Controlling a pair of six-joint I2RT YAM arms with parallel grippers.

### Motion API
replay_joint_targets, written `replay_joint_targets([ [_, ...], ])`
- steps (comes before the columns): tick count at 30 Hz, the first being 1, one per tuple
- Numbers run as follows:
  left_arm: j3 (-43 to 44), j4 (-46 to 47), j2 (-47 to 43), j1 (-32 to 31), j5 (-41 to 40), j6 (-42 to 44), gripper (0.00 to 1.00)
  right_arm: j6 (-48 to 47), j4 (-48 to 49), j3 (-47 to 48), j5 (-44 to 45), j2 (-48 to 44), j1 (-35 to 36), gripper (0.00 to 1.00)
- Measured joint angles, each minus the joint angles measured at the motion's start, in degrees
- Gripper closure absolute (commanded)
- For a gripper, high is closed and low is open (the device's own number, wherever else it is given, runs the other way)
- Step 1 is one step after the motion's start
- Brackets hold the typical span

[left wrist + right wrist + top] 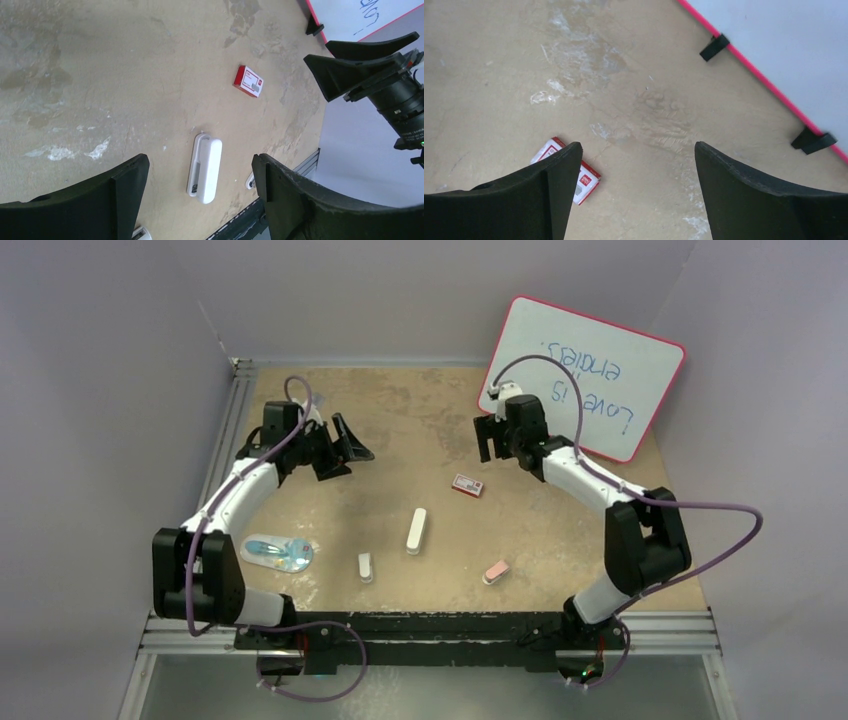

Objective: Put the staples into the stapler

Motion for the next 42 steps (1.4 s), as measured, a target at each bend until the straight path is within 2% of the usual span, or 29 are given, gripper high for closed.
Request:
replay_joint_targets([
  [4,1.18,2.03,2.1,0.0,1.46,-0.59,0.23,-6.71,1.05,-0.35,-2.1,-2.8,1.6,0.09],
  [8,1.18,4.98,5.62,-0.17,4.98,-3.13,0.23,-14.47,-1.46,-0.59,-8.28,-4.15,3.37,0.12],
  [10,1.25,6.25,7.85,-0.44,6.84,-4.02,0.24,-17.35,-2.62,-1.03,-11.61,-3.96,3.72,0.2],
  [12,1.97,7.13,10.91,-0.83,9.31,-5.14,0.26,-19.87,-3.34,-1.55,-14.69,-3.26,3.87,0.33],
  [14,3.02,8.28,14.05,-1.27,11.52,-6.08,0.3,-21.79,-4.02,-1.57,-16.63,-1.81,3.85,0.37],
  [19,8.2,10.51,22.93,-3.56,16.02,-7.19,0.37,-24.65,-4.37,-1.75,-19.28,3.26,3.85,0.34],
  [25,11.58,14.88,30.34,-6.14,19.39,-8.17,0.38,-26.86,-4.96,-3.43,-19.71,4.66,3.89,0.29],
  [27,12.66,16.76,33.09,-6.47,20.83,-8.68,0.37,-27.47,-5.03,-3.43,-20.31,4.66,3.89,0.29],
  [32,14.97,20.13,38.1,-7.13,22.82,-9.53,0.37,-28.46,-5.05,-3.43,-20.79,5.64,3.89,0.37],
  [38,16.9,23.69,41.35,-8.44,24.44,-10.21,0.41,-29.46,-5.42,-3.58,-20.92,7.17,4.02,0.36],
  [40,17.46,24.52,42.36,-9.22,24.59,-10.29,0.45,-29.73,-5.4,-3.65,-20.87,7.19,4.17,0.41],
  [42,18.1,25.31,43.47,-10.03,24.7,-10.47,0.48,-30.05,-5.31,-3.65,-20.83,7.21,4.17,0.53],
])
